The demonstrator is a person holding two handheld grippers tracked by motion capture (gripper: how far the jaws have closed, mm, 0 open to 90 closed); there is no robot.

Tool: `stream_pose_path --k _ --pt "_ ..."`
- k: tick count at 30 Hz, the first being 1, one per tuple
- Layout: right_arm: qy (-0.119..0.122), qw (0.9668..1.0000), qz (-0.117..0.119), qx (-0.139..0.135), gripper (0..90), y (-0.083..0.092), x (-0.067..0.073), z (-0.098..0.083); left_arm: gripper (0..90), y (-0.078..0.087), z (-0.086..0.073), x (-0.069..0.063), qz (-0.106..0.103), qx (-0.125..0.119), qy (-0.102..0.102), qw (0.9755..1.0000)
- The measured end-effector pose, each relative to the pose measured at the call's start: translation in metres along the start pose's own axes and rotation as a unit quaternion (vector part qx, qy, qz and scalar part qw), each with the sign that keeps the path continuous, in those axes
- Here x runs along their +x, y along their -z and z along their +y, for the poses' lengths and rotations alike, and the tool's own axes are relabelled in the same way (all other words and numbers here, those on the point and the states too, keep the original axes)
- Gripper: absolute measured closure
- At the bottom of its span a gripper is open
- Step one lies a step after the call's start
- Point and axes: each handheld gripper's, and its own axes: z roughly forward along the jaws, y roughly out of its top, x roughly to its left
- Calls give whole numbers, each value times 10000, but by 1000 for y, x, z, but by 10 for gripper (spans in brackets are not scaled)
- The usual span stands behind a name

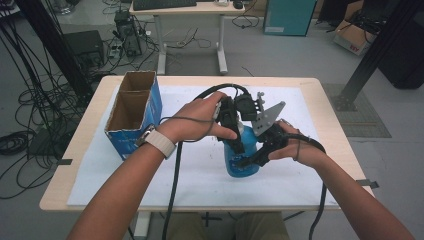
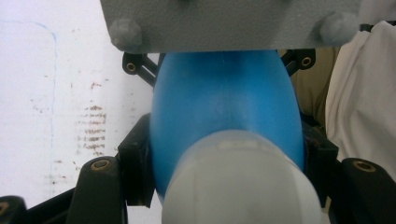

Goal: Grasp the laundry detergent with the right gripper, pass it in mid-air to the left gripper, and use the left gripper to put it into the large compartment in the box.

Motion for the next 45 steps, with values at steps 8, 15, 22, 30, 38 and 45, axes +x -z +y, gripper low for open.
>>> stream_pose_path --k 8,15,22,30,38,45 --pt "26 9999 -36 -106 419 6 1 2 375 7 6 -1 15 93 -9 10000" --pt "-788 9969 -60 3 127 18 1 -11 374 5 1 3 221 323 186 9991" --pt "-1272 9879 -504 732 87 52 4 -39 374 11 -12 10 343 508 592 9964" --pt "-1428 9751 -789 1504 87 78 5 -54 374 33 -15 11 729 456 1000 9913" --pt "-1383 9673 -1049 1851 99 104 7 -48 374 67 -17 17 941 538 1352 9849" --pt "-1318 9548 -1282 2337 100 121 11 -46 374 100 -24 23 1115 581 1778 9760"
